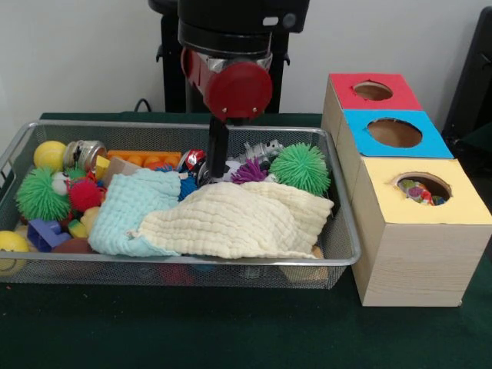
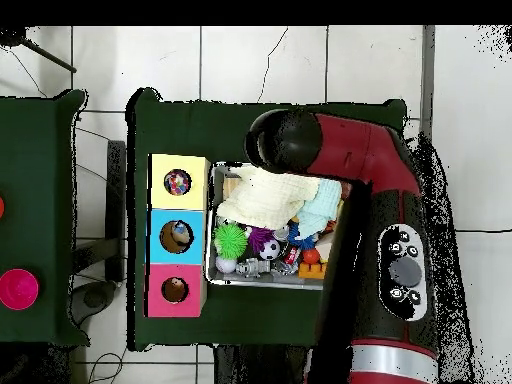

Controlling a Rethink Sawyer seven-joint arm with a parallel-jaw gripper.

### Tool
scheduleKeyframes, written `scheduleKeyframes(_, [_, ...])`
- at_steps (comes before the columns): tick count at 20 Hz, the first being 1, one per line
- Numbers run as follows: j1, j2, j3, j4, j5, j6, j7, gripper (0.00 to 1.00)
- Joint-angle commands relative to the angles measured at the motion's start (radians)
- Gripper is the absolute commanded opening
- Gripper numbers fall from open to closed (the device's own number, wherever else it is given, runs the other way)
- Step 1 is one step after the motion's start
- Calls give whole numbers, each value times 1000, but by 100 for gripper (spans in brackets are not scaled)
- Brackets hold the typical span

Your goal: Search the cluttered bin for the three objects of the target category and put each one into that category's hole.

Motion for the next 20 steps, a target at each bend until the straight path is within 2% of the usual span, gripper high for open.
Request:
scheduleKeyframes(1, [17, 125, 107, -253, -59, 286, -228, 0])
scheduleKeyframes(4, [24, 169, 103, -341, -78, 368, -229, 0])
scheduleKeyframes(6, [11, 178, 116, -355, -64, 378, -239, 0])
scheduleKeyframes(9, [3, 187, 115, -360, -70, 346, -250, 0])
scheduleKeyframes(11, [-6, 153, 120, -304, -82, 241, -290, 0])
scheduleKeyframes(12, [-11, 162, 130, -314, -95, 255, -342, 0])
scheduleKeyframes(15, [0, 174, 124, -340, -99, 294, -319, 0])
scheduleKeyframes(20, [18, 174, 113, -346, -108, 296, -270, 0])
